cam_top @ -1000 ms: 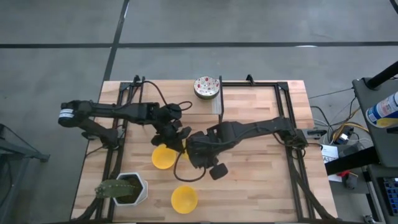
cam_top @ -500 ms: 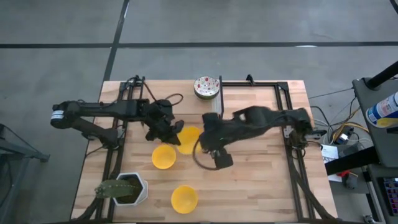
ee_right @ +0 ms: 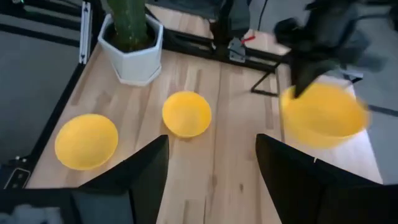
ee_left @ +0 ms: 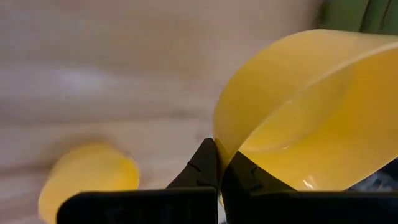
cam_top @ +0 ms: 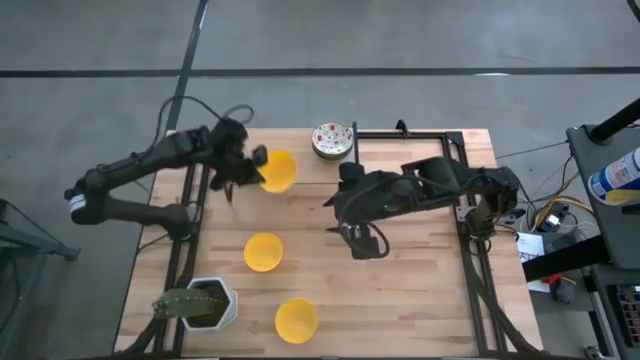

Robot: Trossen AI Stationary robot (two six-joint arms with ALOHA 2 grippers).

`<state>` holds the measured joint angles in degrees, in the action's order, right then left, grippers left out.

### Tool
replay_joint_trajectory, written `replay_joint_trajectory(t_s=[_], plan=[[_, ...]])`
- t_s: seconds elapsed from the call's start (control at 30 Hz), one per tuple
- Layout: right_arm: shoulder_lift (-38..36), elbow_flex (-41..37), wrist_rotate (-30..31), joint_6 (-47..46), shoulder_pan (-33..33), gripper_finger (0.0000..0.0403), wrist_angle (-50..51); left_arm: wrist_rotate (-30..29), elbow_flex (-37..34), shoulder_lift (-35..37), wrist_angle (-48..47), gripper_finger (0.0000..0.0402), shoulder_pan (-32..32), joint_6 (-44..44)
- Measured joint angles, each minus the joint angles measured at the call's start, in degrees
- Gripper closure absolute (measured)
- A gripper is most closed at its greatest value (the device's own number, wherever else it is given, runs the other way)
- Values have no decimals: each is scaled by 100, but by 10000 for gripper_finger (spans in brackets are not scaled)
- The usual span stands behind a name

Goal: Pick & Place Mini bowls
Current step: Put the top yellow bowl on the shelf

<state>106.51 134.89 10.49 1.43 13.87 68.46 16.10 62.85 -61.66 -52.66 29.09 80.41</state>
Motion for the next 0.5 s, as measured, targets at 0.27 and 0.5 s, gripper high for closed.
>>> replay_joint_trajectory(t_s=[0.27, 0.5], plan=[[140, -55, -25, -154, 24, 175, 160, 688, 341, -523, -428, 401, 1717, -827], [157, -55, -30, -338, 24, 177, 161, 350, 1427, -1479, -2242, 401, 2110, -1652]])
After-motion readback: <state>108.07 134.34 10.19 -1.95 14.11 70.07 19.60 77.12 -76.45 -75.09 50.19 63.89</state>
